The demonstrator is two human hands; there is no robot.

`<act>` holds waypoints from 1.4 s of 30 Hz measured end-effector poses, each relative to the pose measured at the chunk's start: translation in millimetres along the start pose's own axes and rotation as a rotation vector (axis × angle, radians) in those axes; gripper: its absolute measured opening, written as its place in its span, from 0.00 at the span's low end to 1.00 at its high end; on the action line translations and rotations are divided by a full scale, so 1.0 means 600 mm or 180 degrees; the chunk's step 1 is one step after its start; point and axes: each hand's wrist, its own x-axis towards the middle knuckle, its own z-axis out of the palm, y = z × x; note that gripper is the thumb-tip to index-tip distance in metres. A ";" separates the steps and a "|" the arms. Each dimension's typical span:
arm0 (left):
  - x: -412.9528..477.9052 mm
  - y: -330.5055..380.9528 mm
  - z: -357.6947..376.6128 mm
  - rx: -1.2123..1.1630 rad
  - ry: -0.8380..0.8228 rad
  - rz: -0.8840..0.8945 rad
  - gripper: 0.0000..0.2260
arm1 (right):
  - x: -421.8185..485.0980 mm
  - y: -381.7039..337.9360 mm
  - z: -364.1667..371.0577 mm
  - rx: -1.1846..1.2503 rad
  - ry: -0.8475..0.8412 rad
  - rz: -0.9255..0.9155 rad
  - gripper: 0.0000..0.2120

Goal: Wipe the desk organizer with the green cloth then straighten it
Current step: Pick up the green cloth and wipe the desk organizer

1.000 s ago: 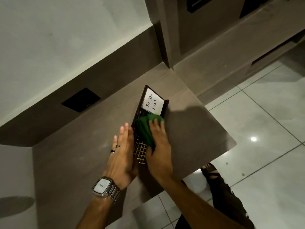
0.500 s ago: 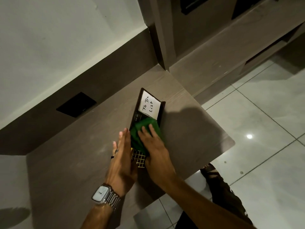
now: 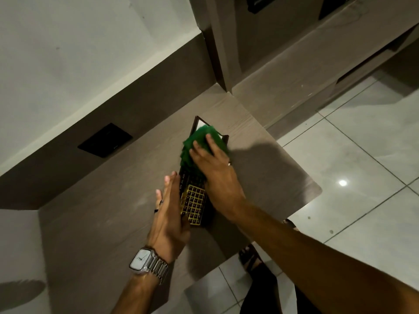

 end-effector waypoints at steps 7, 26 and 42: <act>-0.007 -0.010 0.008 -0.0100 0.0002 -0.0172 0.49 | 0.008 0.040 -0.007 -0.0289 0.0081 -0.0084 0.32; -0.003 -0.017 0.010 -0.0174 -0.0007 -0.0067 0.49 | -0.108 0.067 0.008 -0.0812 -0.1070 -0.0658 0.28; -0.001 -0.021 0.011 -0.0103 0.0030 0.0031 0.49 | -0.103 0.068 0.011 -0.1202 -0.1209 -0.0606 0.17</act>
